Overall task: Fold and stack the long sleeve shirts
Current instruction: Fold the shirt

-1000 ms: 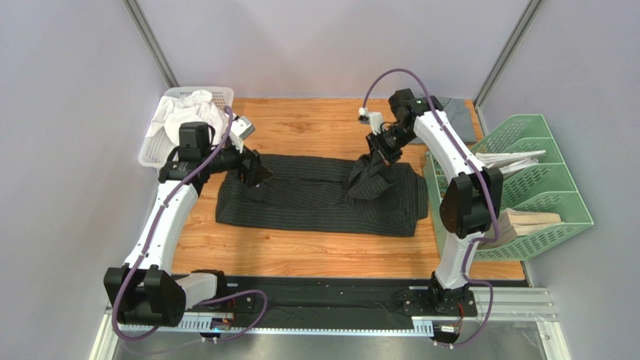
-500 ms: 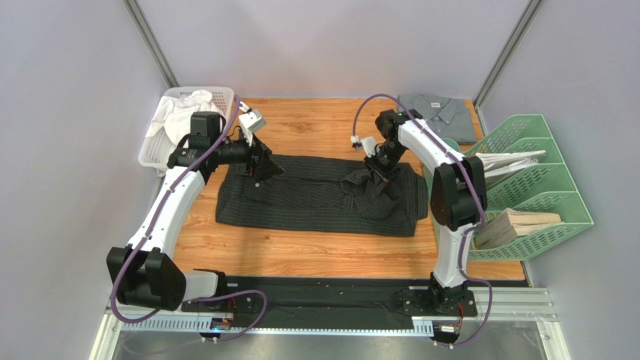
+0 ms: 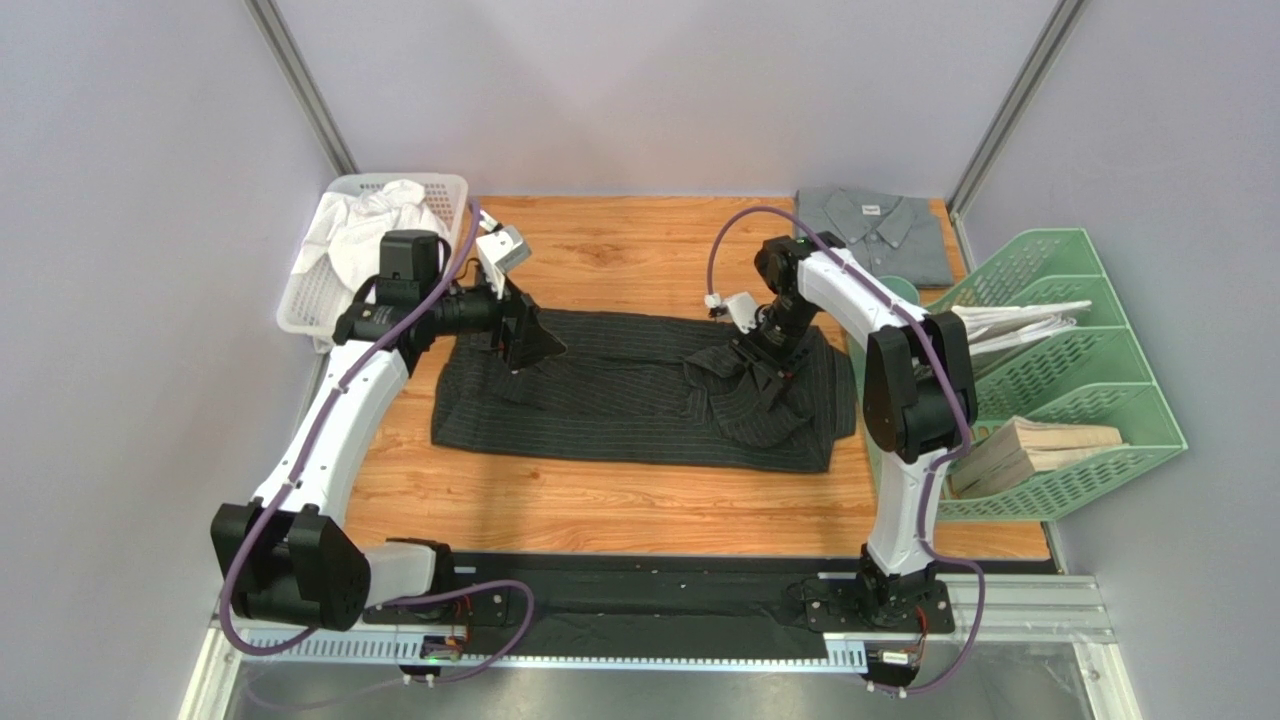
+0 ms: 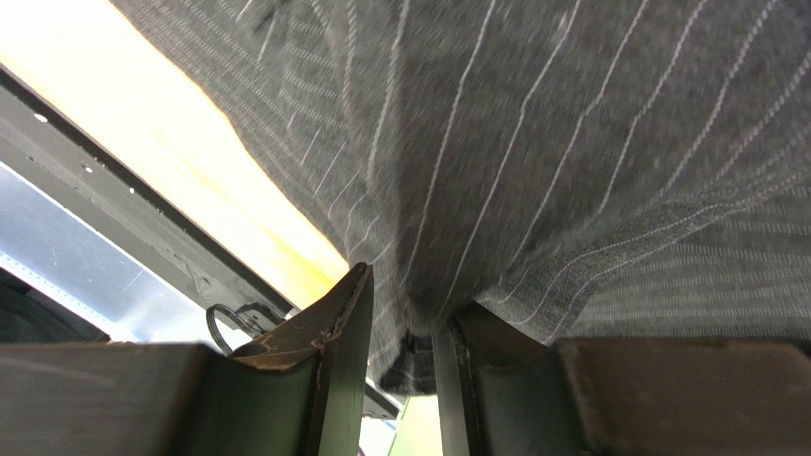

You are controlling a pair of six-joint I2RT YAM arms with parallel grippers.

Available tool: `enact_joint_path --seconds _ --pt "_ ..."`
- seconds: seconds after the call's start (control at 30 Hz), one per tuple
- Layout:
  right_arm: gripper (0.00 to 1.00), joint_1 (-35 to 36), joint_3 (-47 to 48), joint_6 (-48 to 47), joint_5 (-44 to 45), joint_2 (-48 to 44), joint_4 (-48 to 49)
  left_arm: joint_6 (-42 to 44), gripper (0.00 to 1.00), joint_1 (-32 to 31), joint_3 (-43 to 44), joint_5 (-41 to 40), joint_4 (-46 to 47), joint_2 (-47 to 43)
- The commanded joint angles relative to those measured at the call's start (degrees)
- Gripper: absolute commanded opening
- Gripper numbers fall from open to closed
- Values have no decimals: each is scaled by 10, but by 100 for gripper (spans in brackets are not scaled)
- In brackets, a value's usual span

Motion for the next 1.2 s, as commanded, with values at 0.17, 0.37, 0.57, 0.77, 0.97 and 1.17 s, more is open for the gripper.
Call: enact_joint_path --seconds 0.17,0.37,0.57,0.77,0.97,1.17 --pt "34 10 15 17 -14 -40 -73 5 93 0 -24 2 2 -34" --pt "38 12 19 52 4 -19 -32 5 93 -1 -28 -5 -1 -40" --pt "39 14 36 64 36 -23 -21 13 93 0 -23 -7 -10 -39" --pt "54 25 63 74 32 -33 -34 20 93 0 -19 -8 -13 -37" --pt "47 37 108 77 31 -35 -64 29 93 0 -14 -5 -22 -32" --pt "42 67 94 75 20 -47 -81 37 93 0 -12 -5 -29 -33"
